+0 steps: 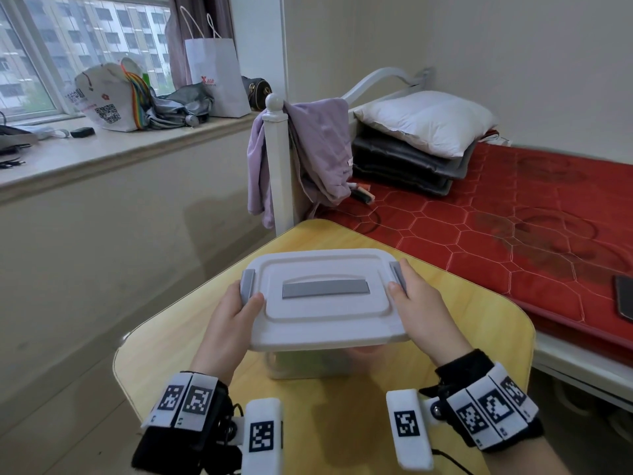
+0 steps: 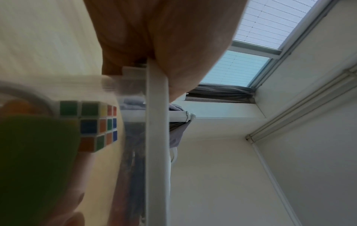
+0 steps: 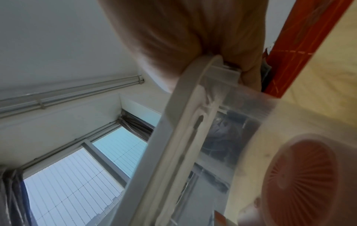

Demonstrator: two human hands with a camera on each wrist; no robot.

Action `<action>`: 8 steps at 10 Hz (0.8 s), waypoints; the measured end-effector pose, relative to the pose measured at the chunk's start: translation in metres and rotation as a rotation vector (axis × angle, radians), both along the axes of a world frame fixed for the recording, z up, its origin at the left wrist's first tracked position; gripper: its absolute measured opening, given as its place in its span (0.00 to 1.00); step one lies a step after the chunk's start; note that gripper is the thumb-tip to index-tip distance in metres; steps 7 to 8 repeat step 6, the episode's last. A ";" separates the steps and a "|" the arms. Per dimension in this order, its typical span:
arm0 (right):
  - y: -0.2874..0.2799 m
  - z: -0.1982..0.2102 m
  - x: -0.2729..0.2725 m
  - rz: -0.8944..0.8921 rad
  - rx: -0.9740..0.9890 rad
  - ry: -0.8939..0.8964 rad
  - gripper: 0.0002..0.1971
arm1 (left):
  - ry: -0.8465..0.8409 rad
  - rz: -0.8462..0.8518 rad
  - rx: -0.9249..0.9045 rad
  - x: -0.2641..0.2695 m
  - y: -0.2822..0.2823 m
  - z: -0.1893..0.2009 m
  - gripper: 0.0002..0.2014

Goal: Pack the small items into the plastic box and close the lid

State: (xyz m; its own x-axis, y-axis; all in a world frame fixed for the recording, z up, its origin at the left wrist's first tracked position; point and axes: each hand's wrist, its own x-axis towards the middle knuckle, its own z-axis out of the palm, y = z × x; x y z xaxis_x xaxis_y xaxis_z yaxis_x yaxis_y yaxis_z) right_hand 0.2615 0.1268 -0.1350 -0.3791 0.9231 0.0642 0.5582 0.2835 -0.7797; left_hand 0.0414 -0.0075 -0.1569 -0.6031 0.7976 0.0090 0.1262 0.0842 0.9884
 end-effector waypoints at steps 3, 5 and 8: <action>0.006 0.001 -0.002 0.028 0.039 -0.141 0.28 | 0.195 -0.008 -0.164 -0.005 0.004 0.004 0.12; 0.007 -0.006 -0.001 0.008 0.022 -0.068 0.19 | 0.126 0.021 -0.136 0.000 0.002 0.005 0.08; 0.004 -0.004 0.002 -0.035 0.040 0.103 0.22 | 0.179 0.154 -0.037 -0.004 -0.002 0.009 0.22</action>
